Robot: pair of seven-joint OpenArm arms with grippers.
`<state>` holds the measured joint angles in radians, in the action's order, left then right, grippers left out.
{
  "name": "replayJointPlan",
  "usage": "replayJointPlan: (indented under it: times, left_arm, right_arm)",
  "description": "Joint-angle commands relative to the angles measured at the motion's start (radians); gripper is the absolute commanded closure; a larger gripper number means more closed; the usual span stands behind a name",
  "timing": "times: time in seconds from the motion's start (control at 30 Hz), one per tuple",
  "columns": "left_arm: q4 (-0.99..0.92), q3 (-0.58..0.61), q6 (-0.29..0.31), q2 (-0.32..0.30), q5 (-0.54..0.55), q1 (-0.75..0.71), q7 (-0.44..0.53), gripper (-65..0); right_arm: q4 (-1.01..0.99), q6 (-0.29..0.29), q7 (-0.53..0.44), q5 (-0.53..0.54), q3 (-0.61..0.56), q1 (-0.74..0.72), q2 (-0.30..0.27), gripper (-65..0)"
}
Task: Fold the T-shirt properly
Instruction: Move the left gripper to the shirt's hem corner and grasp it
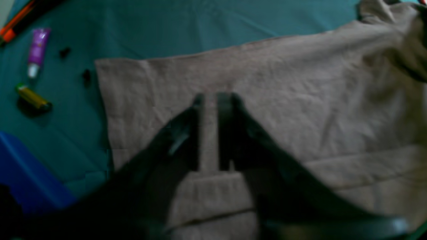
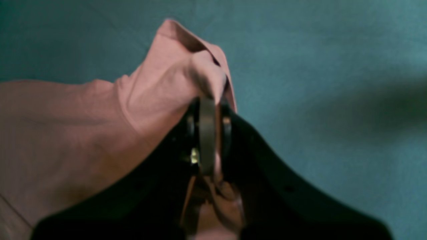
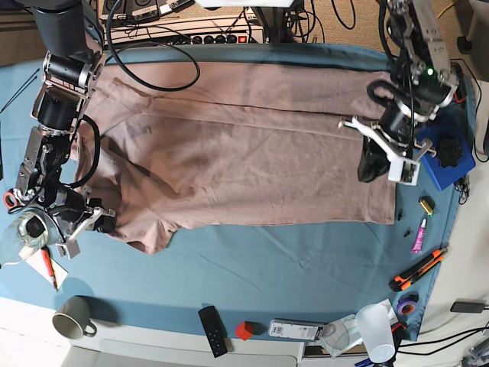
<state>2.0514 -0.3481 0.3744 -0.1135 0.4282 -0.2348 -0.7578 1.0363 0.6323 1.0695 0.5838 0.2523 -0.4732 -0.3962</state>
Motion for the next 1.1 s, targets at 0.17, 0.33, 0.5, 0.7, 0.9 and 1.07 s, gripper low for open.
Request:
replayJointPlan:
  times: [0.17, 0.33, 0.5, 0.7, 0.9, 1.07]
  left_arm:
    - [-0.13, -0.001, -0.026, -0.006, 0.001, 0.132, 0.025, -22.0]
    - [-0.28, -0.001, -0.045, -0.045, -0.045, 0.253, 0.004, -22.0]
    - [-0.455, -0.001, -0.045, -0.096, -0.052, 0.369, -0.046, -22.0]
    - [-0.633, -0.001, -0.068, -0.111, -0.08, 0.481, -0.076, -22.0]
    - [-0.714, -0.001, -0.121, -0.117, -0.177, 0.546, -0.072, -22.0]
    - [-0.751, -0.001, -0.153, -0.119, -0.196, 0.554, -0.073, -21.9]
  right_arm:
    - [0.018, 0.006, 0.004, 0.017, 0.004, -0.031, -0.019, 0.0]
    - [0.018, 0.007, 0.003, 0.016, 0.004, -0.031, -0.02, 0.0]
    - [0.018, 0.006, 0.003, -0.03, 0.004, -0.031, -0.019, 0.0]
    - [0.018, 0.006, 0.003, -0.035, 0.004, -0.031, -0.019, 0.0]
    - [0.018, 0.006, 0.003, -0.035, 0.004, -0.031, -0.019, 0.0]
    - [0.018, 0.006, 0.003, -0.035, 0.004, -0.031, -0.019, 0.0]
